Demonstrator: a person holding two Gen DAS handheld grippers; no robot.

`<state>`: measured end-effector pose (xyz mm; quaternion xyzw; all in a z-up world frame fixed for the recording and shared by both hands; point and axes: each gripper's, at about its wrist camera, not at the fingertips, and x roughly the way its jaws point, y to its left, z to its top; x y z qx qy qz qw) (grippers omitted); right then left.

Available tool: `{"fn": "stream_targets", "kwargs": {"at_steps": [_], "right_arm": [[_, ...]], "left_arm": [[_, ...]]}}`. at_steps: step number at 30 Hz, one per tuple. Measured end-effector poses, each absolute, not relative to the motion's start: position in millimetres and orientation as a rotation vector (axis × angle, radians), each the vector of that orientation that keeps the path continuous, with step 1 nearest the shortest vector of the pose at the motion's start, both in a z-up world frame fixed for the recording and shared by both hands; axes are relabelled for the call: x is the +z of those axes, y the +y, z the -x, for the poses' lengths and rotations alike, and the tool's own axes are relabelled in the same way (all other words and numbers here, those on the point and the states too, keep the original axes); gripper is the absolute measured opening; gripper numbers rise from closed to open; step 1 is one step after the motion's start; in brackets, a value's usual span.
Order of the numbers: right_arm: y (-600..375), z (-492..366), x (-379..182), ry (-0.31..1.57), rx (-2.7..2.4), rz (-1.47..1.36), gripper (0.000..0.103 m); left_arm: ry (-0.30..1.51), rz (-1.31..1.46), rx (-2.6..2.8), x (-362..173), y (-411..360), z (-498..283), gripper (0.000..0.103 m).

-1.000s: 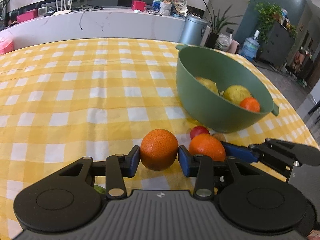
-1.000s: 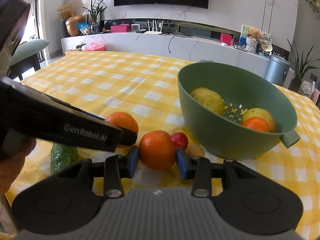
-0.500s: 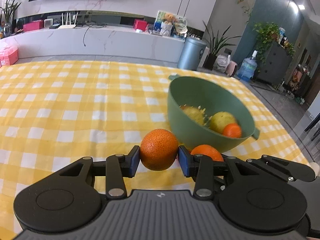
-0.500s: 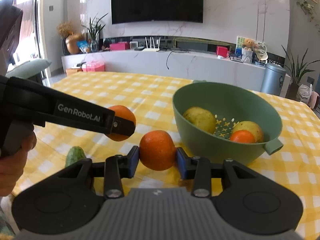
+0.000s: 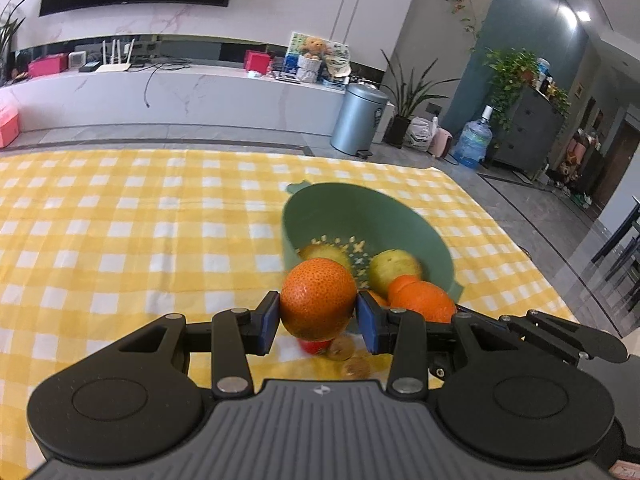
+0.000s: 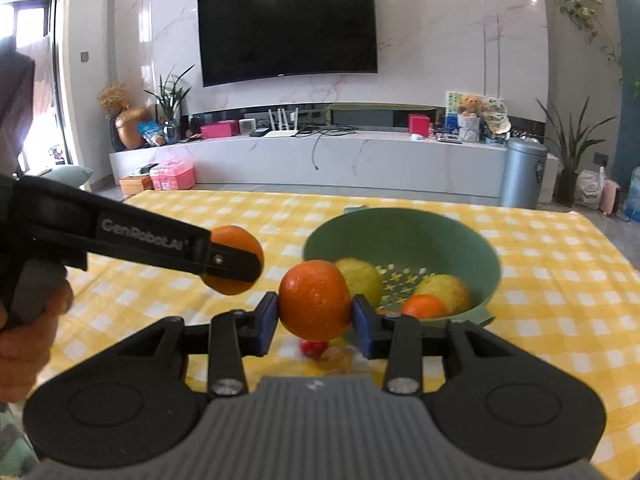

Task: Organize fruits
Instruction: 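Carry both oranges into the green colander and open both tools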

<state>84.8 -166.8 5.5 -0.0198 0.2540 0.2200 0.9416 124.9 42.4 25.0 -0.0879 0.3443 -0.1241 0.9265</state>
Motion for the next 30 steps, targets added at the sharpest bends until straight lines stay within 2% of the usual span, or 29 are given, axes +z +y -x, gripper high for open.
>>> {"fn": "stream_targets", "kwargs": {"at_steps": [15, 30], "right_arm": [[-215.8, -133.9, 32.9, 0.575, 0.400, 0.129, 0.037], [-226.2, -234.6, 17.5, 0.744, 0.455, 0.116, 0.037]], "left_arm": [[0.781, 0.026, -0.346, 31.7, -21.4, -179.6, 0.046], [0.904, 0.093, -0.381, 7.4, -20.1, -261.3, 0.046]]}}
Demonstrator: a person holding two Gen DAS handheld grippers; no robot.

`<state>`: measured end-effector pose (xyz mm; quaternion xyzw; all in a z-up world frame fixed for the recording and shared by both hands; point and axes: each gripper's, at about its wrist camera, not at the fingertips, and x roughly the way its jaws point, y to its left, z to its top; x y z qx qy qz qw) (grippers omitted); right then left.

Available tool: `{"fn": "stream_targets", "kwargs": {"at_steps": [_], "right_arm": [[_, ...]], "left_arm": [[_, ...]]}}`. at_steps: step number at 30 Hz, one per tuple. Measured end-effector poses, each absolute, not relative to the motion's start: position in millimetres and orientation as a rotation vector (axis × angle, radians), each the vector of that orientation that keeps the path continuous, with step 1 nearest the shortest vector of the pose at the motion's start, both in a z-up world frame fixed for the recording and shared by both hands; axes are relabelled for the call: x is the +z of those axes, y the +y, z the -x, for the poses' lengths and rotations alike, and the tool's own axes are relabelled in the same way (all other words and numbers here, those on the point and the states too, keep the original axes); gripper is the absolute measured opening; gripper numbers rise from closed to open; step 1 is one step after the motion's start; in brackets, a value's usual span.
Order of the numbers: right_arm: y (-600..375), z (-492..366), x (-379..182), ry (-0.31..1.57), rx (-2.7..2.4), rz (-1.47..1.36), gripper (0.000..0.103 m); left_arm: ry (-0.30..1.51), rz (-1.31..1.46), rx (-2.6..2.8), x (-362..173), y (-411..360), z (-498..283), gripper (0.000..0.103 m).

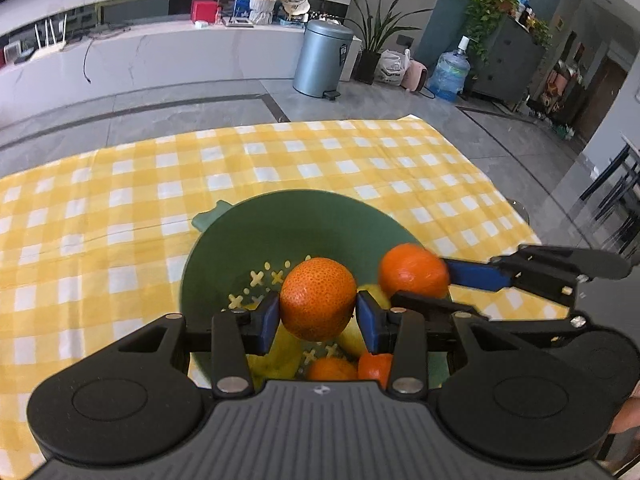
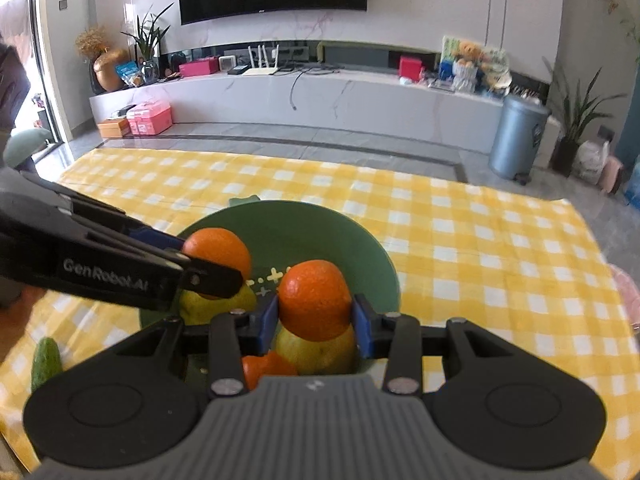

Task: Organize fruits
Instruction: 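Carry both oranges into the green colander and open both tools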

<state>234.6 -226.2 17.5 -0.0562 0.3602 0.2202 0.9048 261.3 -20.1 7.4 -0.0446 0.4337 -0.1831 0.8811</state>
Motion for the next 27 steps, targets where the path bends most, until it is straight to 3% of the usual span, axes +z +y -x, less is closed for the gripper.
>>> {"fn": "stream_targets", "kwargs": {"at_steps": [12, 27], "right_arm": [[-193.7, -279.5, -1.4, 0.794, 0.495, 0.254, 0.037], [-179.6, -301.9, -29.4, 0.838, 0.494, 0.325, 0.037]], "left_arm": [[1.011, 0.193, -0.322, -19.5, -13.1, -301.4, 0.046], [0.994, 0.186, -0.270, -27.6, -18.2, -308.1, 0.049]]}}
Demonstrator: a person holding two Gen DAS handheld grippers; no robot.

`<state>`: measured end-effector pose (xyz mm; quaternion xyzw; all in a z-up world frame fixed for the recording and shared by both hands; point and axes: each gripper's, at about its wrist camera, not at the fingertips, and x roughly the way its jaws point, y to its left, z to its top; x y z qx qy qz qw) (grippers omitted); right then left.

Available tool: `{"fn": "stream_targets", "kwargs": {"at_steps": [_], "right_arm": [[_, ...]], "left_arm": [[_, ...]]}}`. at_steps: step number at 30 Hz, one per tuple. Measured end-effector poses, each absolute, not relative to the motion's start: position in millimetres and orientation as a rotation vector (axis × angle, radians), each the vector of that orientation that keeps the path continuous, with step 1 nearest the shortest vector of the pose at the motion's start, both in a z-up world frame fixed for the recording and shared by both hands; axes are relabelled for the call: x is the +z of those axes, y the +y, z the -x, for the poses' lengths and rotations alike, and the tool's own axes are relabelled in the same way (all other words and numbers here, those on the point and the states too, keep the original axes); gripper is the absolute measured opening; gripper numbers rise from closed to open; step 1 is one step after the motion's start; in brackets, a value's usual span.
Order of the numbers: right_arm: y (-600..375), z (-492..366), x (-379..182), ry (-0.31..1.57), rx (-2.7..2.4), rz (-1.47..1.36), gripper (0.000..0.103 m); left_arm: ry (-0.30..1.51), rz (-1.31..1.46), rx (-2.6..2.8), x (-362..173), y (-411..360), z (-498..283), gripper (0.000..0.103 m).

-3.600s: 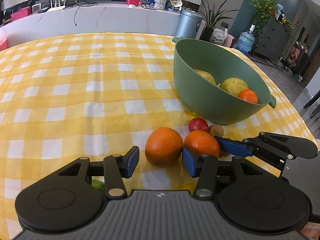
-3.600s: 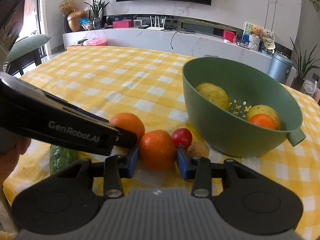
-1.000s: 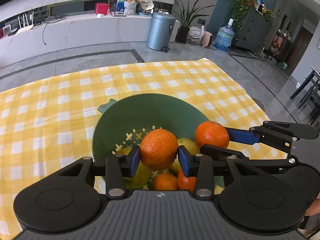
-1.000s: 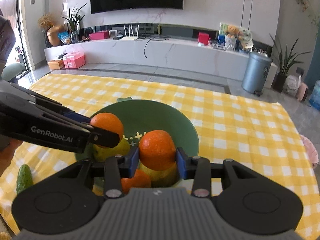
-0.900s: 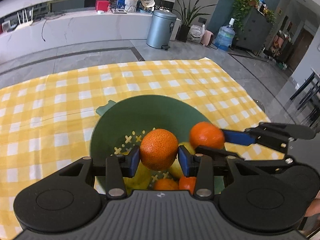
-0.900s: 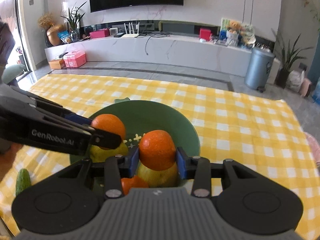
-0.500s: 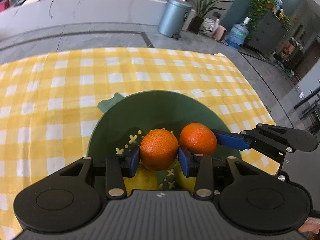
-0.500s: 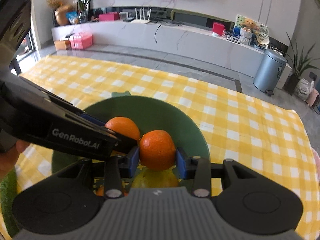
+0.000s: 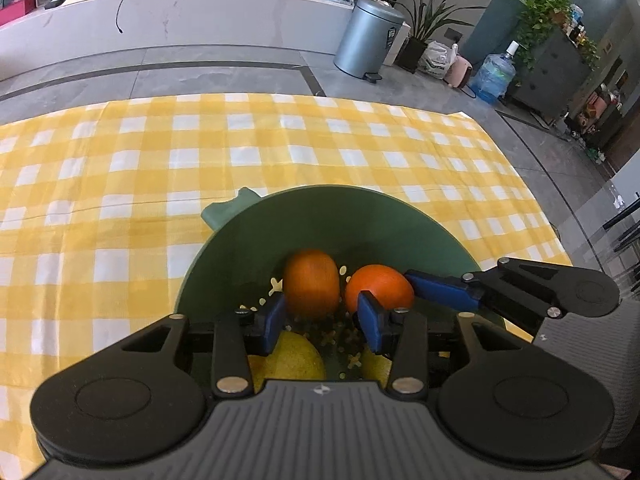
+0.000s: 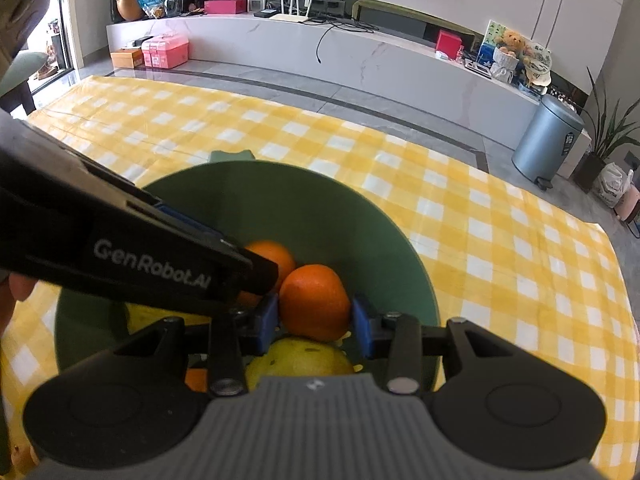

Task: Organize fruits
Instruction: 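Carry both oranges into the green colander and open both tools, then withdraw both tools from the colander toward the remaining fruit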

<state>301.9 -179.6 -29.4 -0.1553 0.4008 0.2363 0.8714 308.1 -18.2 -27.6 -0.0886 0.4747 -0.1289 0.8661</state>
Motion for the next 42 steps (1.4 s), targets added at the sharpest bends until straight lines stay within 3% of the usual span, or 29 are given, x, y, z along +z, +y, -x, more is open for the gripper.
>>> {"fn": "stream_targets", "kwargs": {"at_steps": [2, 4, 6, 14, 23, 42], "right_arm": [[-178.8, -302.9, -31.2, 0.842, 0.491, 0.326, 0.037], [-178.5, -303.7, -32.2, 0.846, 0.488, 0.325, 0.037], [-177.9, -304.3, -33.0, 0.850, 0.484, 0.325, 0.037], [-171.1, -298.0, -29.8, 0.856, 0.495, 0.341, 0.041], [-178.3, -263.7, -8.1, 0.800, 0.462, 0.295, 0.060], [-206.8, -144.9, 18.9, 0.664, 0.303, 0.063, 0.066]], "left_arm": [[0.990, 0.180, -0.272, -26.7, -18.6, -307.0, 0.051], [0.980, 0.167, -0.266, -24.8, -19.6, -305.2, 0.063], [0.962, 0.158, -0.270, -22.0, -20.5, -301.6, 0.067], [0.917, 0.110, -0.262, -7.3, -23.7, -285.2, 0.067], [0.836, 0.084, -0.281, 18.4, -24.5, -248.4, 0.067], [0.760, -0.020, -0.304, 42.0, -10.9, -150.6, 0.067]]}}
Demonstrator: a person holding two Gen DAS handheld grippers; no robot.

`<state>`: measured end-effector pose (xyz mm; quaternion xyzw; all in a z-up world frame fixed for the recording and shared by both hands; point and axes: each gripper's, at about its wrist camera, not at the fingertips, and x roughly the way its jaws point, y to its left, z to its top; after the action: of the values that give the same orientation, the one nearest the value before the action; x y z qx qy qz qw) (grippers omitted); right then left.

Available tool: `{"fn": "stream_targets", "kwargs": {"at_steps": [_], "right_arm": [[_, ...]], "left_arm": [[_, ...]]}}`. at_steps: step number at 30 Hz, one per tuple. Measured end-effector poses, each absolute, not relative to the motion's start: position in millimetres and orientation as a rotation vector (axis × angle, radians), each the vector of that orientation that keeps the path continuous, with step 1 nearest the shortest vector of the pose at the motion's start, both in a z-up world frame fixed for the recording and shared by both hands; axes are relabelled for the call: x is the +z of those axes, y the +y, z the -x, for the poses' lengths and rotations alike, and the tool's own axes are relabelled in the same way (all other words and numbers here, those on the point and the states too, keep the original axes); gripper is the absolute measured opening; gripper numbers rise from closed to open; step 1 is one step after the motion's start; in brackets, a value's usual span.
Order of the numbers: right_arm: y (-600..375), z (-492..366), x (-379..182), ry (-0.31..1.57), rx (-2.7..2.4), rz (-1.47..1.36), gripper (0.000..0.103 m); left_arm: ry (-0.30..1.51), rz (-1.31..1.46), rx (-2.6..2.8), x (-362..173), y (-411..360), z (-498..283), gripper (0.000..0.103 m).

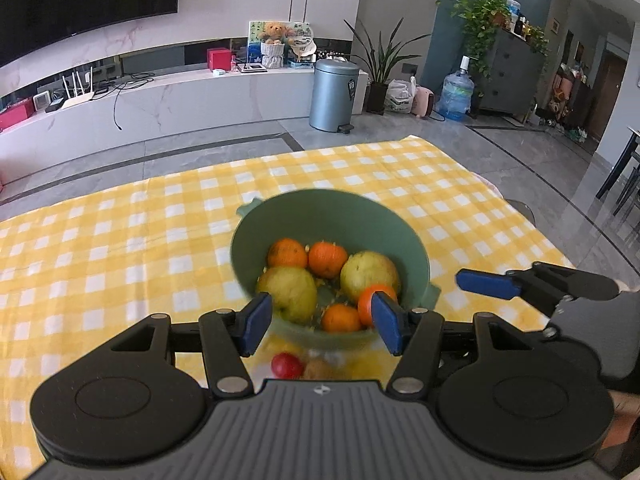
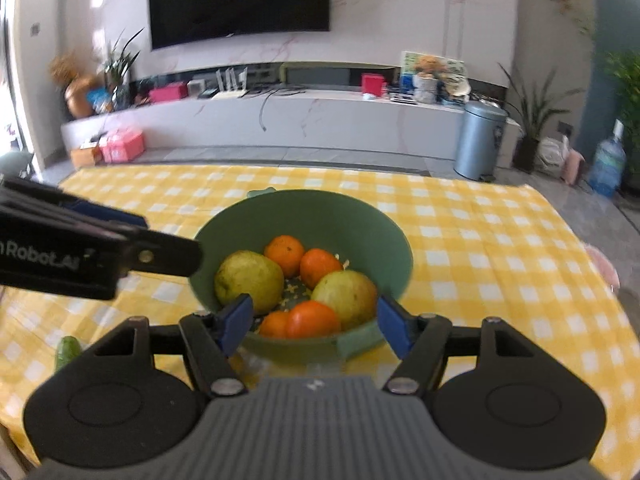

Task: Organize fruits
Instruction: 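Withdraw both tools from the colander toward the remaining fruit, then grasp a small brown fruit with the right tool while the left tool grasps another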

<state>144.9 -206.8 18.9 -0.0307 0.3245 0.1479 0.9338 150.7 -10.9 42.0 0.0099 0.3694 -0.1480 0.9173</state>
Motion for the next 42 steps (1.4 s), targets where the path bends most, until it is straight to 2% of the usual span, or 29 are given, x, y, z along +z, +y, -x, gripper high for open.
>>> {"fn": "stream_targets", "kwargs": {"at_steps": [12, 15, 18, 23, 28, 31, 42], "right_arm": [[-202.5, -90.4, -2.4, 0.689, 0.285, -0.062, 0.066], [-198.0, -85.6, -13.6, 0.719, 0.288, -0.053, 0.062], [-192.9, -79.9, -20.3, 0.736, 0.290, -0.034, 0.061], [-188.5, -79.1, -24.0, 0.733, 0.277, -0.003, 0.061], [-189.7, -83.3, -27.0, 0.750, 0.279, -0.021, 0.056], [-189.2, -83.6, -28.4, 0.758, 0.285, -0.032, 0.049], [-178.7, -78.8, -29.4, 0.754, 0.321, 0.022, 0.044]], "left_arm": [[0.760, -0.022, -0.329, 13.2, 11.2, -102.9, 0.067], [0.759, 0.006, -0.351, 4.9, 19.8, -95.8, 0.067], [0.778, 0.035, -0.361, -6.6, 31.1, -92.6, 0.067], [0.838, 0.068, -0.352, -23.1, 45.9, -89.8, 0.059], [0.887, 0.041, -0.399, -33.4, 40.3, -85.1, 0.051], [0.904, -0.006, -0.435, -38.3, 30.1, -81.4, 0.045], [0.984, -0.053, -0.441, -61.8, 14.7, -86.7, 0.040]]}}
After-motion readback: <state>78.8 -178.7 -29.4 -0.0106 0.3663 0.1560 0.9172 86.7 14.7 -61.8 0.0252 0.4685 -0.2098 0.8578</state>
